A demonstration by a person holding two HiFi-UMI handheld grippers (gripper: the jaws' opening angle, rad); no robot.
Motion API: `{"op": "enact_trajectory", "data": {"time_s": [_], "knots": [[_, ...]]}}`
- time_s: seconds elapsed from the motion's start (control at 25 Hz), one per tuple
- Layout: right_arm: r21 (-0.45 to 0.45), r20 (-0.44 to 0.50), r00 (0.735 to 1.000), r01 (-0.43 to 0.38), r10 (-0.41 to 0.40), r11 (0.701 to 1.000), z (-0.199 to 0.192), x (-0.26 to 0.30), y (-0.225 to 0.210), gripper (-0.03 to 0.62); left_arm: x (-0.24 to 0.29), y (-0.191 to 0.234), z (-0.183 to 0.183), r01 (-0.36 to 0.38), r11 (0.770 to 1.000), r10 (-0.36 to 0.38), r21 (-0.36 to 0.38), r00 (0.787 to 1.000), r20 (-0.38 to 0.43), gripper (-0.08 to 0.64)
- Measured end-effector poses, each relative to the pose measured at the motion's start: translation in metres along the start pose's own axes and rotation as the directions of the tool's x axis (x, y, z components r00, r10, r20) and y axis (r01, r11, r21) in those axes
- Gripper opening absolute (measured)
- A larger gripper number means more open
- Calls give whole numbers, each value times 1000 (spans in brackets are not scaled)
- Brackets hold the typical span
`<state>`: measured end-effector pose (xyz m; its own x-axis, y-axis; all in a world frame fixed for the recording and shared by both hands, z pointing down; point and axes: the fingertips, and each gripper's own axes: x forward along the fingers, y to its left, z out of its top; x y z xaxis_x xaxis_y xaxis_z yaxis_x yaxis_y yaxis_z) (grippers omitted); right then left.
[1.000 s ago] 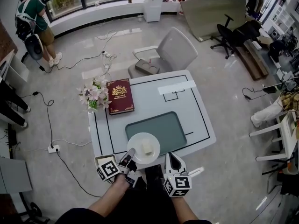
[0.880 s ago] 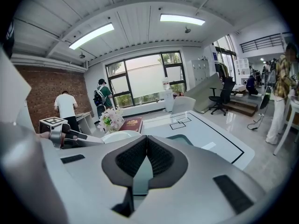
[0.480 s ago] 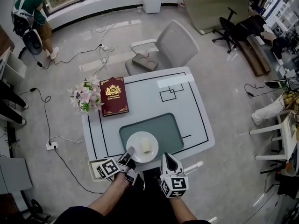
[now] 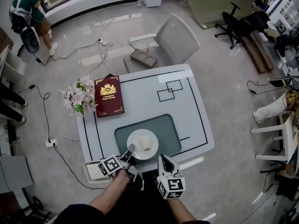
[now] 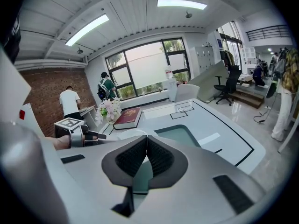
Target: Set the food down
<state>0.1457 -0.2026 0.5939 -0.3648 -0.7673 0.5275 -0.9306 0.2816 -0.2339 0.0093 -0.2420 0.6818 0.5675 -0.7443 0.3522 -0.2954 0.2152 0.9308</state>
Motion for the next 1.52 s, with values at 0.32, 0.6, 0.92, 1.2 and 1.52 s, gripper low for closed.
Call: {"op": "enact_trajectory", "data": {"time_s": [0.32,0.6,0.92,1.2,1.52], "knots": [[19,-37,999,2,-2,1000,-13,3,-18,9,27,15,-9,-70,997,71,42,997,-19,19],[33,-48,999,12,-10,999,-16,2,-32,9,42,23,-16,-115,991,117,64,993,-25,20],[46,-63,998,14,-11,999,-21,2,-42,9,53,33,-18,-189,972,193,138,981,-16,18],[52,-64,998,13,-10,999,-20,2,-49,9,56,32,-19,-233,940,245,251,969,-19,20],[57,-70,997,13,-9,998,-23,-1,-51,9,60,22,-23,-236,829,299,506,953,-45,97]]}}
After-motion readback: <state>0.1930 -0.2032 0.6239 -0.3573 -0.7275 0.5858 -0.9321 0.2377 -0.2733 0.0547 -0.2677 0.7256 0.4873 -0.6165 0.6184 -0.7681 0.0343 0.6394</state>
